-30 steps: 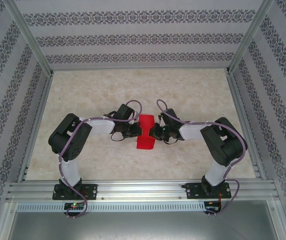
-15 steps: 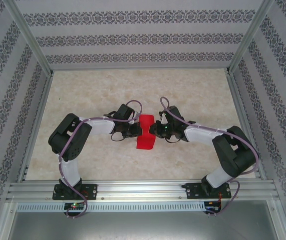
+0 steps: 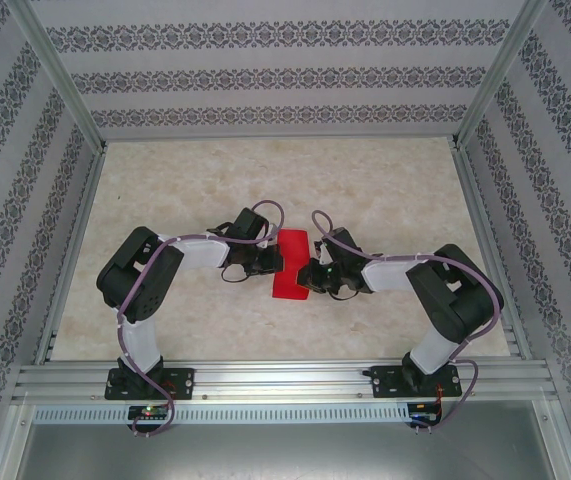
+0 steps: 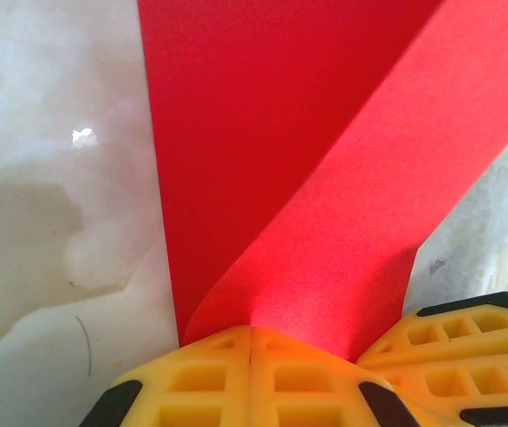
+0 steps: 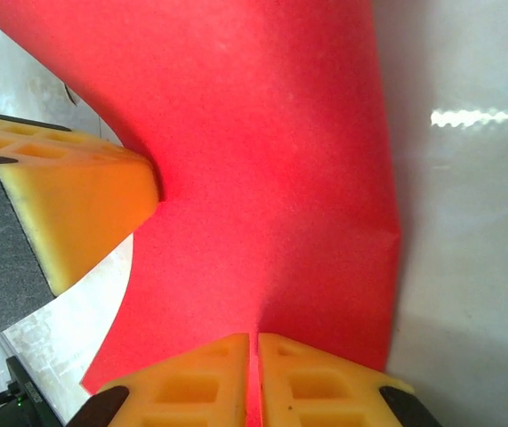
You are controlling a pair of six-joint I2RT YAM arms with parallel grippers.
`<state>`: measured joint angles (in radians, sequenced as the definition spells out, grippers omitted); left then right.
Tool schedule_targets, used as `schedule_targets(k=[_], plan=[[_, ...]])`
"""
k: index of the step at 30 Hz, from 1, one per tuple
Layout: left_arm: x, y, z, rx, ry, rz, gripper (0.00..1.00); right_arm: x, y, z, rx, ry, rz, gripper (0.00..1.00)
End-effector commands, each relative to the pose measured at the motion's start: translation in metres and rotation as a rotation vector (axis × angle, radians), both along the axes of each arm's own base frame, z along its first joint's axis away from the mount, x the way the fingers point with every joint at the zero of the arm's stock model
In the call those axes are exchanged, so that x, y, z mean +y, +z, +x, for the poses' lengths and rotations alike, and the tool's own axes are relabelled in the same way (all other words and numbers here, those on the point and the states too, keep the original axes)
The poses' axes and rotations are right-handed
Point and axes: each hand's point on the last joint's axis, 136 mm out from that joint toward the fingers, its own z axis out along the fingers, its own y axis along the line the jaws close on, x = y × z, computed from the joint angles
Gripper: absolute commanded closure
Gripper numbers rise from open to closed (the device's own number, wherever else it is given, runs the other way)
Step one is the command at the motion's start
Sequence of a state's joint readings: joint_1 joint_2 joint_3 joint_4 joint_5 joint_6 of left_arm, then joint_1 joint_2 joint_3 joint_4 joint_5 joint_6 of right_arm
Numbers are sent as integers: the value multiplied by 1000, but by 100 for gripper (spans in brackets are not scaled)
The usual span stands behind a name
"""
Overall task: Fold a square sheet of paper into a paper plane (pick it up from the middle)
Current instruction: Fold the square sheet of paper in half at the center of the table.
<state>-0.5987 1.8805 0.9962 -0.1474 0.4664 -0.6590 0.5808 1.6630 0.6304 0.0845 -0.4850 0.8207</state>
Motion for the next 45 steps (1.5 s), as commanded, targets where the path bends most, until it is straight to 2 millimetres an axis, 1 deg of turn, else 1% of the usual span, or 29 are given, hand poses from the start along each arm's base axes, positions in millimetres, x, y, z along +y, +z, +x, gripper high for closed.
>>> schedule_targets(k=[1,5,6,8,11,17,19,20,22,25,27,29,30,31,33,36,39,41,42,45], plan=[[14,-32,-21,82,-19,110,100,-5,-8,-12,36,-4,-20,87],[15,-32,-22,86,-21,113,100,4,25,-4,-29,-3,32,85],[15,-32,-22,85,-20,113,100,6,30,-5,-39,-2,41,86],[15,-32,-22,85,-21,112,100,6,33,-7,-48,-4,45,86],[15,-33,-23,86,-21,114,100,3,24,-14,-26,-11,45,86],[15,-33,-22,87,-22,114,100,-4,-18,-37,67,-9,-5,87],[15,-33,-22,85,-25,115,100,-7,-26,-42,90,-14,-19,88],[15,-32,-22,85,-25,115,100,-9,-28,-44,95,-19,-27,88],[15,-32,-22,84,-27,119,100,-10,-22,-44,82,-22,-22,88],[16,-32,-22,82,-28,124,100,-7,-4,-40,46,-20,-10,87],[15,-32,-21,81,-27,123,100,-2,9,-36,21,-11,12,87],[15,-31,-21,81,-25,122,100,2,18,-34,1,-4,30,87],[15,-31,-21,81,-23,123,100,3,19,-35,-1,-2,31,87],[15,-31,-21,80,-24,122,100,2,17,-36,0,-1,21,87],[15,-31,-20,81,-23,121,100,-6,5,-40,24,-10,-28,87],[16,-32,-21,82,-27,124,100,-10,-14,-49,70,-9,-45,87],[15,-32,-22,82,-32,123,100,-18,-26,-56,106,-12,-109,88],[16,-32,-23,84,-32,124,100,-15,-18,-53,89,-10,-98,88],[16,-32,-23,84,-32,123,100,-15,-11,-50,76,-14,-98,88],[17,-33,-24,84,-35,123,100,-13,24,-31,-14,-31,-93,87]])
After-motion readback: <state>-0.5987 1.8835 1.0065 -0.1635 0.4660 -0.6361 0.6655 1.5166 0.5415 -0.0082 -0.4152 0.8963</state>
